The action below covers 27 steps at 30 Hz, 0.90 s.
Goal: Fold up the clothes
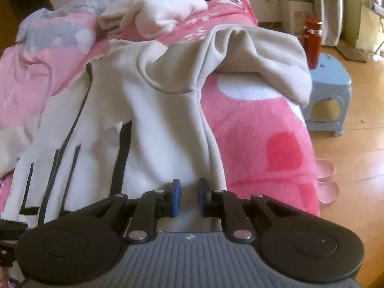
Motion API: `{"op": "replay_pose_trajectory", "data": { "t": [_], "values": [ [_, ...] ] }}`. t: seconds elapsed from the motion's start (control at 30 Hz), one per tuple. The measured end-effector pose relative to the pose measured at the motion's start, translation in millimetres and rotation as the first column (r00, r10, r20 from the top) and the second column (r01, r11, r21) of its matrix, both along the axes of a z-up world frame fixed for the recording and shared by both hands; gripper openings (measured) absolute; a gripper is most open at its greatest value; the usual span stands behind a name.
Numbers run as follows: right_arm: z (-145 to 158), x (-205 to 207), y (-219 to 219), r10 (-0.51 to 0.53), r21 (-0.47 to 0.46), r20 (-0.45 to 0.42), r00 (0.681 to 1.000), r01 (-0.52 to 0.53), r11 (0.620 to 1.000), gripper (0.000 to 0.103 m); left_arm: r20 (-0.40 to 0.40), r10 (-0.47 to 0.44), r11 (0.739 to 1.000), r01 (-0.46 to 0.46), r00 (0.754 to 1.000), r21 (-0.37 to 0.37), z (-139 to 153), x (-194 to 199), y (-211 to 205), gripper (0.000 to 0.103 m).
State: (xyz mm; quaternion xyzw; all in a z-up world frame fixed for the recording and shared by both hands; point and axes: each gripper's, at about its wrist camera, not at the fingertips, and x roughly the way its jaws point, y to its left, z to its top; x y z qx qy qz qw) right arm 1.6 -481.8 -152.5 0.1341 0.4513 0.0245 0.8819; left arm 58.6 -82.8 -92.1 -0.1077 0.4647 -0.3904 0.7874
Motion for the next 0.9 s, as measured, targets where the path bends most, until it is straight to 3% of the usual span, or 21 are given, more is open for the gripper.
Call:
{"op": "replay_pose_trajectory", "data": {
  "t": [0.17,0.27,0.33,0.37,0.4,0.53,0.6,0.63,0.67,0.7,0.73,0.8,0.9],
  "values": [
    [40,11,15,0.05,-0.098,0.123,0.991,-0.039,0.994,0.017,0.056,-0.018,0.998,0.021,0.998,-0.06,16,14,-2,0.031],
    [49,38,21,0.059,-0.129,0.167,0.984,-0.037,0.991,0.018,0.036,0.007,1.0,-0.007,0.999,0.0,4,31,-11,0.031],
    [49,62,15,-0.009,-0.138,0.178,0.984,0.034,0.99,0.029,0.008,0.032,0.999,-0.032,0.999,0.01,-6,36,-10,0.031],
    [48,72,9,-0.054,-0.132,0.184,0.982,0.079,0.988,0.042,-0.003,0.042,0.999,-0.042,0.999,-0.007,-9,37,-8,0.031],
    [47,81,0,-0.11,-0.094,0.179,0.978,0.129,0.987,0.049,-0.015,0.052,0.998,-0.052,0.999,-0.023,-13,37,-6,0.031],
    [29,114,-31,-0.228,0.044,0.081,0.97,0.225,0.973,0.06,-0.036,0.062,0.997,-0.063,0.997,-0.048,-19,38,-2,0.031],
    [16,131,-37,-0.228,0.063,0.047,0.973,0.224,0.972,0.064,-0.047,0.067,0.996,-0.069,0.997,-0.057,-21,39,-2,0.031],
    [11,138,-39,-0.221,0.083,0.036,0.975,0.218,0.972,0.063,-0.05,0.07,0.995,-0.073,0.996,-0.062,-21,39,-3,0.031],
    [8,140,-40,-0.218,0.122,0.041,0.975,0.211,0.97,0.049,-0.053,0.074,0.995,-0.077,0.996,-0.066,-22,39,-5,0.031],
    [5,143,-41,-0.214,0.161,0.045,0.976,0.204,0.966,0.017,-0.057,0.077,0.994,-0.081,0.995,-0.071,-23,40,-6,0.03],
    [3,143,-42,-0.216,0.198,0.055,0.975,0.201,0.959,0.007,-0.061,0.084,0.993,-0.088,0.995,-0.076,-23,39,-4,0.03],
    [11,123,-47,-0.305,0.235,0.142,0.942,0.268,0.935,0.007,-0.068,0.095,0.992,-0.1,0.993,-0.083,-23,40,1,0.027],
    [20,88,-56,-0.449,0.288,0.257,0.856,0.376,0.881,0.007,-0.084,0.095,0.99,-0.103,0.992,-0.094,-25,42,2,0.027]
  ]
}}
